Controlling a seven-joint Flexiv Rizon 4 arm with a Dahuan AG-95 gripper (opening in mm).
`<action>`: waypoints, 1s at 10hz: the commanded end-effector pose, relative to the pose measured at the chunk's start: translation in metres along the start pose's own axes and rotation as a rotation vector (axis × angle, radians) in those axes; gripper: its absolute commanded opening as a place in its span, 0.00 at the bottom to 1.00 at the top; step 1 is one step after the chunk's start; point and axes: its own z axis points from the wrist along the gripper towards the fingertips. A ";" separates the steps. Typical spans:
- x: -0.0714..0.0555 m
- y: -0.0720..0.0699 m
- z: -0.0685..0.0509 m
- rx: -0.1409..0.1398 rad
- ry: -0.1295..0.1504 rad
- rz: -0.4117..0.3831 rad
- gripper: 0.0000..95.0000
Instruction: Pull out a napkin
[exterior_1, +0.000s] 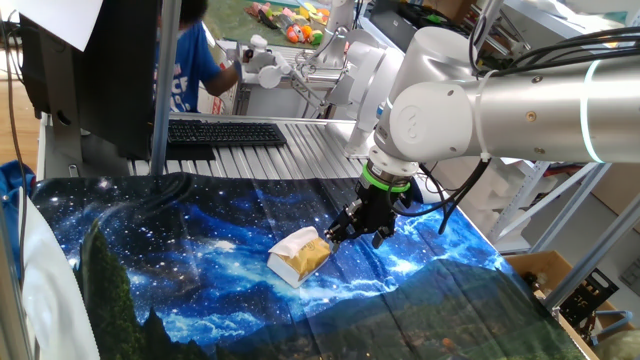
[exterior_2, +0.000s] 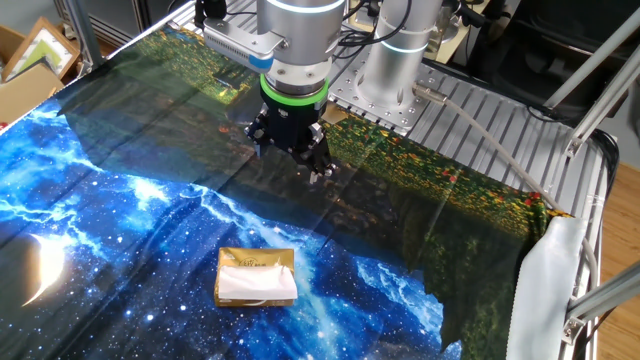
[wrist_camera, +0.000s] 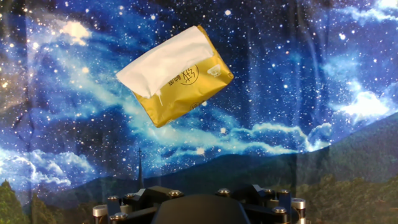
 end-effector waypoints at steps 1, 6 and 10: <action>0.000 0.000 0.000 0.000 0.000 0.000 1.00; 0.001 0.003 -0.002 0.037 0.008 0.060 0.00; 0.006 0.003 -0.005 0.040 0.004 0.046 0.00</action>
